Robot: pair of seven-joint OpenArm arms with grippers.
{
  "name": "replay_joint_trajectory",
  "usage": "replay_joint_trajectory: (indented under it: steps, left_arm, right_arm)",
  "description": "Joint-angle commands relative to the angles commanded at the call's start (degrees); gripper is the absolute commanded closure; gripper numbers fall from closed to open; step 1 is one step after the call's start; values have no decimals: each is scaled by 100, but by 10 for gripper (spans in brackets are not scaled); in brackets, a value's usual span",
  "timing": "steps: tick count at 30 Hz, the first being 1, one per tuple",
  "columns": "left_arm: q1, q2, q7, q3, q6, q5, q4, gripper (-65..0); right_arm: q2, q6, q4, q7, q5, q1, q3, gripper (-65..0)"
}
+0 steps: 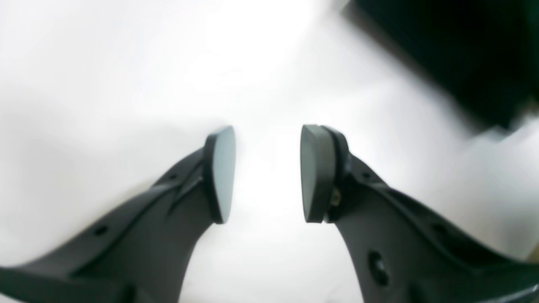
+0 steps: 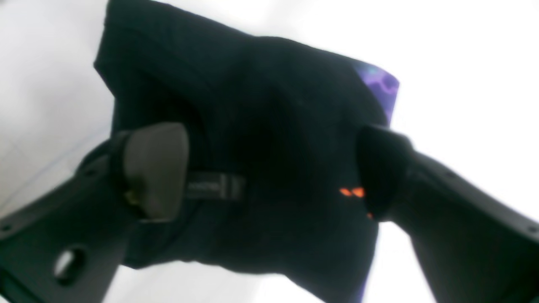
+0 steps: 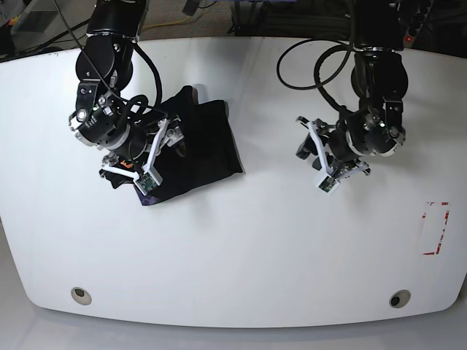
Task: Fold the T-shirt properly
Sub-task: 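Grasp the folded bundle with both grippers and fold it over again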
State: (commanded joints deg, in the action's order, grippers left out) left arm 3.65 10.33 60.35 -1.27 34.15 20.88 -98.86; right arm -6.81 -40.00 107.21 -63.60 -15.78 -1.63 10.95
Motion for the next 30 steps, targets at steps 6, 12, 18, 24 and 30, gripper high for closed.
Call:
replay_joint_trajectory:
  steps: [6, 12, 18, 24, 30]
  left_arm:
    - [-79, 237, 0, 0, 0, 9, -44, -239]
    - [-176, 211, 0, 0, 0, 0, -44, -239]
    - [-273, 62, 0, 325, 0, 0, -273, -239]
    - [-237, 0, -9, 1125, -18, 0, -633, -239]
    - [-70, -352, -9, 1960, -26, -18, -633, -239]
  right_arm:
    - [18, 0, -870, 264, 9, -220, -35, -227]
    - [281, 0, -1477, 510, 79, -413, -466, -228]
    - [501, 0, -1697, 879, 378, -695, -782, -231]
    - [264, 0, -1160, 527, 378, -1064, -413, -231]
    - [-255, 0, -1943, 475, 396, -1855, -149, -231]
